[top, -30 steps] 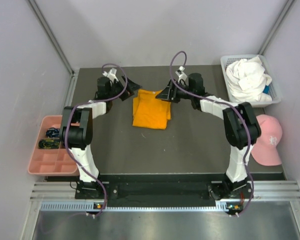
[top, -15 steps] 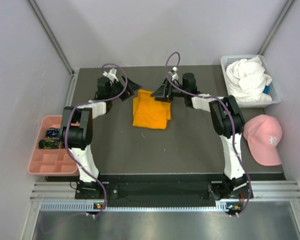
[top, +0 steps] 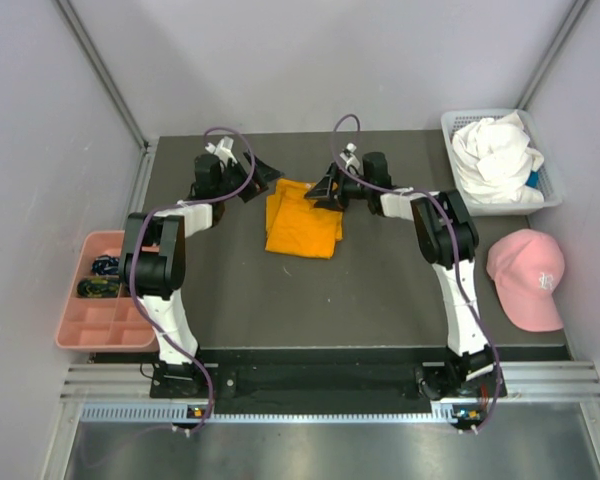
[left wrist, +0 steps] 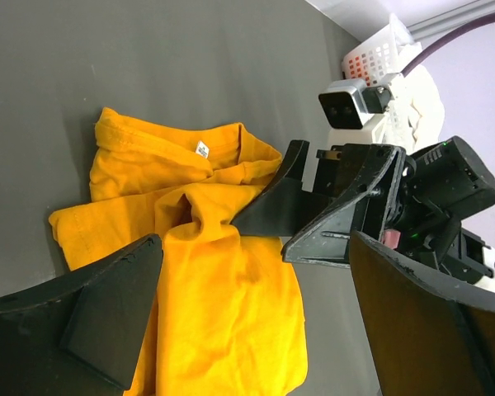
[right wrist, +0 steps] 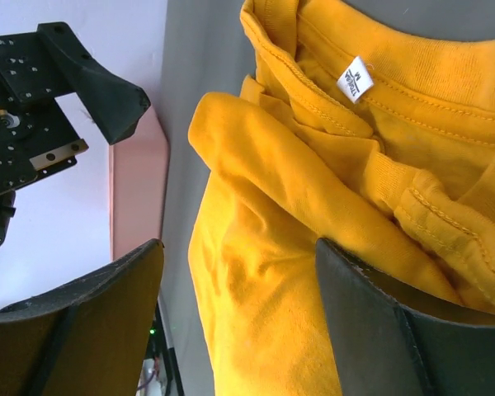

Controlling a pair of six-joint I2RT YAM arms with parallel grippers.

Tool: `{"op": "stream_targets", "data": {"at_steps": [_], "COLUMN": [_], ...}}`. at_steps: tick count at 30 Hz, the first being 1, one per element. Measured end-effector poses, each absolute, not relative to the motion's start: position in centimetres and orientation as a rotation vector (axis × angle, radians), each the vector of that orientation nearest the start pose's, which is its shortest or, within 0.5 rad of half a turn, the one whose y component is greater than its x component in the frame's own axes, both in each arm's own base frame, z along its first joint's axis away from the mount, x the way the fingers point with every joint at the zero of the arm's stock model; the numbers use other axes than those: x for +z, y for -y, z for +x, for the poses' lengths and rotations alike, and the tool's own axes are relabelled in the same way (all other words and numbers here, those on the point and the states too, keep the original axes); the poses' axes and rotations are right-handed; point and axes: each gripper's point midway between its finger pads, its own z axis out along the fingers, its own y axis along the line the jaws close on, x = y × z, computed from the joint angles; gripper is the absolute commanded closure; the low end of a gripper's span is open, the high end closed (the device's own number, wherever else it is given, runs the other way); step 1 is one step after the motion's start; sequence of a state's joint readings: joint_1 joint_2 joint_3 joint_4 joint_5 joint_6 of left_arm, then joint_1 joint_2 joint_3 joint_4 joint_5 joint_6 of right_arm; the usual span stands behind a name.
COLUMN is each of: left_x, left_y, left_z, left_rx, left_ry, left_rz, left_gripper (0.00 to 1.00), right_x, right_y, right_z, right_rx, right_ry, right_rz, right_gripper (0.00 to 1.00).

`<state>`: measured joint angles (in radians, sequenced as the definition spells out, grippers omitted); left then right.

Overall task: Fold and stack the t-shirts
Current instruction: Smooth out wrinkles on the folded tshirt

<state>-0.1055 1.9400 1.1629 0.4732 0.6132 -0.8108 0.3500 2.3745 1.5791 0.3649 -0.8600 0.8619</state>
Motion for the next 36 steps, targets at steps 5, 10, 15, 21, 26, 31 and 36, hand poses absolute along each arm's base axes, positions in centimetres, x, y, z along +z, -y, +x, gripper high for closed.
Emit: {"op": "stream_targets", "data": {"at_steps": [5, 10, 15, 21, 26, 31, 36], "left_x": [14.2, 14.1, 14.2, 13.6, 12.9, 14.2, 15.9], "left_y": [17.9, 17.8, 18.0, 18.3, 19.2, 22.3, 25.8], "left_z": [49.8, 49.8, 49.5, 48.8, 47.4, 45.7, 43.9], "left_rx": [-1.181, -1.180, -1.194, -1.213, -1.267, -1.391, -1.515], "left_ry": [-1.987, -1.990, -1.994, -2.013, -2.044, -2.031, -1.986], "left_rz": [-0.248, -0.247, -0.232, -0.216, -0.190, -0.102, -0.001], "left_gripper": [0.01, 0.01, 0.01, 0.01, 0.01, 0.01, 0.01], "right_x": [6.9, 7.1, 8.6, 12.7, 14.2, 11.4, 8.5], "right_y": [-33.5, -33.1, -31.6, -29.4, -28.3, -27.3, -26.4], "right_z": [47.9, 48.1, 48.8, 47.4, 44.7, 42.2, 40.4], "right_rx": [1.569, 1.521, 1.417, 1.324, 1.294, 1.262, 1.231], "right_ry": [-2.235, -2.246, -2.250, -2.212, -2.202, -2.279, -2.371], "right_rz": [-0.049, -0.051, -0.050, -0.071, -0.097, -0.072, -0.030], "right_gripper": [0.25, 0.24, 0.24, 0.23, 0.23, 0.23, 0.23]}}
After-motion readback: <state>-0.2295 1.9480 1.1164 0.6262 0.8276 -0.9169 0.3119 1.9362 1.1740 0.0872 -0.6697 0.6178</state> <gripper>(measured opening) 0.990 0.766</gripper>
